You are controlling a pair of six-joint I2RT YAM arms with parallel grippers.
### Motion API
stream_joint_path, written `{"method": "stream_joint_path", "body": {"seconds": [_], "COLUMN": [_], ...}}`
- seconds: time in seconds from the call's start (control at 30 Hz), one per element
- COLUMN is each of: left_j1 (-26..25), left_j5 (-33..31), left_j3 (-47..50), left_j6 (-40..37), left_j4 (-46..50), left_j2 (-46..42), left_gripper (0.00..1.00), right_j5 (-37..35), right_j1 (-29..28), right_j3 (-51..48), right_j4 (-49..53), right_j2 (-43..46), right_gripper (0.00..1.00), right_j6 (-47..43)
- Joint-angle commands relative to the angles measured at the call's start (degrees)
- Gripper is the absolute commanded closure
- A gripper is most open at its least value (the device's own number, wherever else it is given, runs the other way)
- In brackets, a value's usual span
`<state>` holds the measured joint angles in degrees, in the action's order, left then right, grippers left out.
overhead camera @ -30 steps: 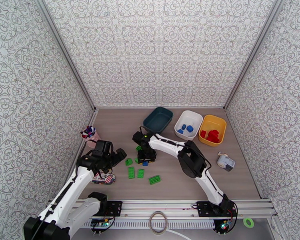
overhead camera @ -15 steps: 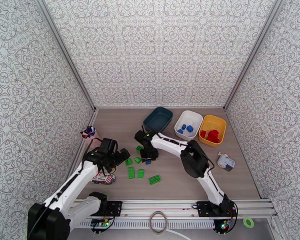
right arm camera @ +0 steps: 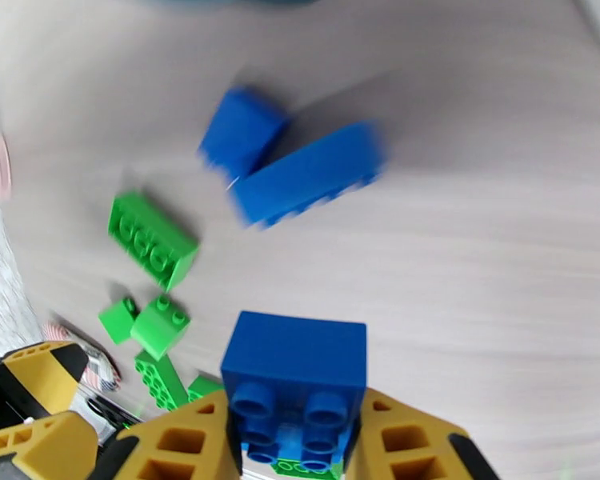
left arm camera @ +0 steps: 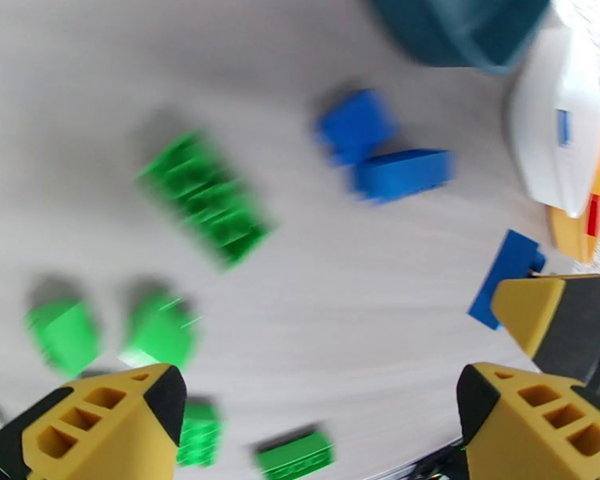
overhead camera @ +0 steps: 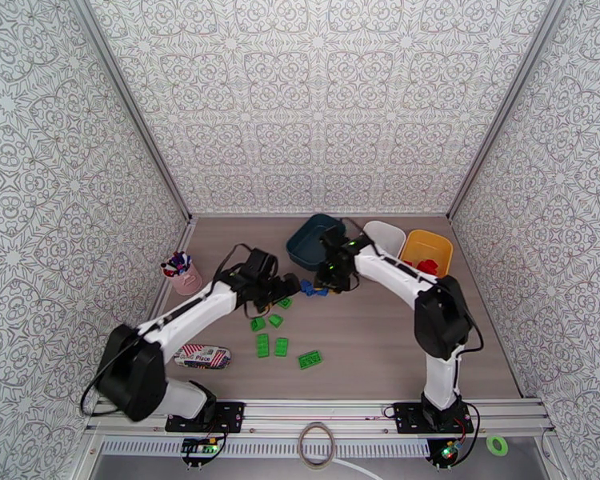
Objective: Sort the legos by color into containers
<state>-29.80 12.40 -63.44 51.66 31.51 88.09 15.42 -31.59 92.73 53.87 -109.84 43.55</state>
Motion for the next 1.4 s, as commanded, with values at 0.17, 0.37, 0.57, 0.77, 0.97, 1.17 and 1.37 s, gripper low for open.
{"method": "stream_joint_path", "body": {"seconds": [0.17, 0.37, 0.57, 0.77, 0.97, 1.17, 1.37], "left_j1": [-2.09, -2.56, -1.97, -0.57, 0.61, 1.36, 2.05], "left_j5": [9.19, 10.68, 9.42, 7.52, 5.28, 0.6, -2.58], "left_j3": [-19.67, -34.4, -39.47, -36.13, -28.83, -22.18, -17.21], "left_j6": [-4.88, -8.86, -11.52, -12.72, -11.7, -10.03, -8.62], "left_j4": [-2.34, 3.55, 7.89, 9.12, 7.22, 6.73, 6.9], "left_j2": [15.26, 23.64, 25.33, 22.15, 17.25, 12.72, 8.89], "left_gripper": [0.07, 0.07, 0.07, 0.07, 0.07, 0.07, 0.07], "right_j5": [1.59, 1.98, 1.3, -0.54, -0.71, -2.5, -5.72], "right_j1": [13.46, 21.0, 24.27, 24.74, 23.98, 19.9, 13.51], "right_j3": [4.72, 15.68, 27.14, 34.27, 28.53, 18.88, 12.67], "right_j4": [4.44, 8.86, 14.34, 18.02, 15.74, 12.25, 11.41], "right_j2": [2.44, -3.34, -11.0, -14.7, -10.26, -2.75, 0.84], "right_gripper": [0.78, 0.77, 0.63, 0.44, 0.42, 0.38, 0.37], "right_j6": [-4.16, -5.57, -7.15, -8.83, -9.74, -12.34, -14.43]}}
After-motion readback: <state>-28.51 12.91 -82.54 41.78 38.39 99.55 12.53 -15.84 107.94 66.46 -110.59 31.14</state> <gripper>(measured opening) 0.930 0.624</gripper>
